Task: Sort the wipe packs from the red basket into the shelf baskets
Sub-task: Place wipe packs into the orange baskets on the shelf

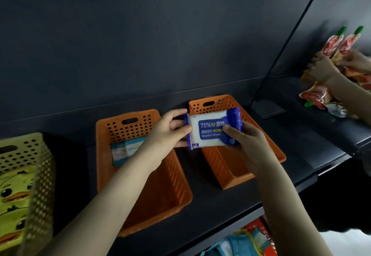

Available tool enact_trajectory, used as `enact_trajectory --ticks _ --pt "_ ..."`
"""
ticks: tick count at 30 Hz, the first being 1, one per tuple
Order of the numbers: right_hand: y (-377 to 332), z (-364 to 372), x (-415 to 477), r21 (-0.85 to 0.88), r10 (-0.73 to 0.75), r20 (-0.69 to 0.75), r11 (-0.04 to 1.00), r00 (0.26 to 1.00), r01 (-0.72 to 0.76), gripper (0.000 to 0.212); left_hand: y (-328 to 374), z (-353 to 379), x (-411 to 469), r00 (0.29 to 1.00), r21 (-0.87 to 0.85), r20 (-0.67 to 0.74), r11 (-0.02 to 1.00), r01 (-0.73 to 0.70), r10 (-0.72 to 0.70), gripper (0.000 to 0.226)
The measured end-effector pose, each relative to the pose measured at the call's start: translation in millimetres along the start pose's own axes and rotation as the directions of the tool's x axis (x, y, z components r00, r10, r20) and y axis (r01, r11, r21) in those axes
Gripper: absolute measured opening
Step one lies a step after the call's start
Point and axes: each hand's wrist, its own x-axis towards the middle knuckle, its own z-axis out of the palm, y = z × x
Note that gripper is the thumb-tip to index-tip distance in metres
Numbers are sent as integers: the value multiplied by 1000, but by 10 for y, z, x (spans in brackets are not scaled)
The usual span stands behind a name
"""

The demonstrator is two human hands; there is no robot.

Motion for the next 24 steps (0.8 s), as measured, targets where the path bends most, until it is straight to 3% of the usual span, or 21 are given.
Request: enact_trajectory --ticks 3,6,15,19,24 --pt "-119 -239 297 -46 -40 -100 998 994 35 28 20 151 246 999 -8 -48 1000 16 -16 47" --pt "-166 -397 647 -228 -77 -137 973 988 44 20 6 241 482 988 53 -139 995 81 -73 61" --pt "146 -221 1646 -643 139 -21 756 990 -120 48 -340 536 865 948 118 -233 961 248 -216 71" --pt "413 -227 1856 -566 207 -38 802 978 -192 32 -458 514 866 950 21 -216 972 235 -225 68" --pt "624 -239 1906 -657 88 -39 748 995 -92 22 -491 503 845 951 3 -210 973 232 -226 66"
